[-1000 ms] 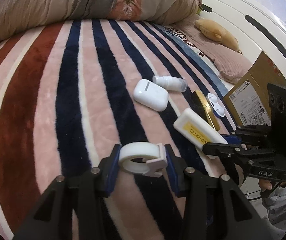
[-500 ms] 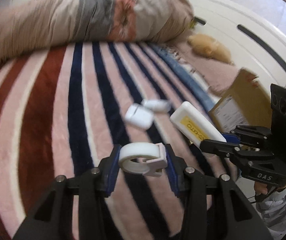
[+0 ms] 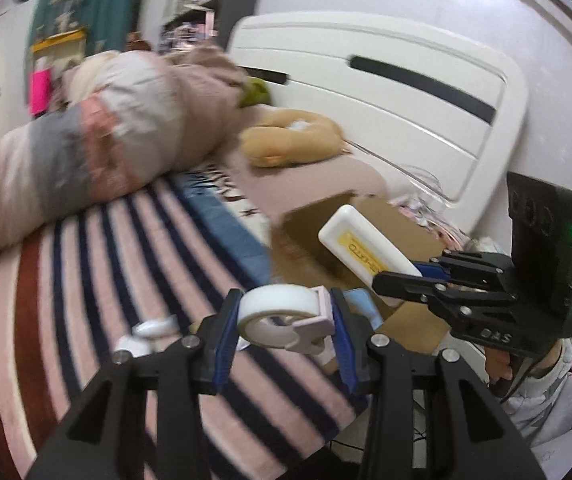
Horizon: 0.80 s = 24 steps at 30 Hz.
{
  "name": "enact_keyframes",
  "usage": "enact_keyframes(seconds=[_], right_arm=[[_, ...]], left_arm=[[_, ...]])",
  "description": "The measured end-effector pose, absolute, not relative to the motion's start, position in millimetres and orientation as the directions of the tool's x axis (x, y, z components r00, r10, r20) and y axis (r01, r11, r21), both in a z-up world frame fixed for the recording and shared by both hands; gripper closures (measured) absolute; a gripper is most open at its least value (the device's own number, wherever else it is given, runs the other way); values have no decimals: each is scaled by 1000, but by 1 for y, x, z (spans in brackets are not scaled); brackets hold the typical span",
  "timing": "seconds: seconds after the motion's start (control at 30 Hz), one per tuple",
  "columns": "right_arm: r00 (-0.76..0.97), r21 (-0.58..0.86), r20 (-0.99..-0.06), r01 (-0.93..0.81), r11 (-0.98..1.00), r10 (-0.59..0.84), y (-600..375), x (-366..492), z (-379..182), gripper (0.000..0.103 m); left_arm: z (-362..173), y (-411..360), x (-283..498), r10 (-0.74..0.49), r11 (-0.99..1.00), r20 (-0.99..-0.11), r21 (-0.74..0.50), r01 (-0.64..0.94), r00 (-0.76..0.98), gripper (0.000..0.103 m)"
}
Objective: Organize rigid objects
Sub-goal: 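Carry the tape roll into the box with the left tool while the right tool drops the long case in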
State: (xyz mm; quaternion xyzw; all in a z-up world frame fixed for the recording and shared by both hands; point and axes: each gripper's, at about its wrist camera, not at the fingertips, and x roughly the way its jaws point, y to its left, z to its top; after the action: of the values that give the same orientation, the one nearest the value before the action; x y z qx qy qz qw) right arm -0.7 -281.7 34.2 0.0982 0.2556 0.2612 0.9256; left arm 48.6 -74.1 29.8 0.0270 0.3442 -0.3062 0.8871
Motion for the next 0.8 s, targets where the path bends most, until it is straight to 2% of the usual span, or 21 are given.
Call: enact_keyframes(seconds=[0.3, 0.57, 0.63, 0.7, 0.8], right_arm=[[760, 310, -520, -257, 915, 390, -369, 16, -6, 90], [746, 244, -564, -261, 934, 355, -378, 41, -21, 90], [746, 231, -566, -266, 936, 352, -376, 50, -20, 90], [747, 225, -564, -271, 936, 352, -375, 55, -20, 90], [746, 230, -560, -276, 933, 359, -375, 59, -21, 90]], left_arm=[[21, -185, 82, -522, 756, -704, -120, 644, 481, 64], [-9, -215, 114, -445, 770, -777, -77, 634, 445, 64], [-14, -217, 119, -428, 776, -786, -67, 627, 446, 60], [-15, -217, 121, -418, 785, -783, -55, 617, 462, 43], [-14, -216, 122, -412, 791, -779, -48, 610, 473, 41]])
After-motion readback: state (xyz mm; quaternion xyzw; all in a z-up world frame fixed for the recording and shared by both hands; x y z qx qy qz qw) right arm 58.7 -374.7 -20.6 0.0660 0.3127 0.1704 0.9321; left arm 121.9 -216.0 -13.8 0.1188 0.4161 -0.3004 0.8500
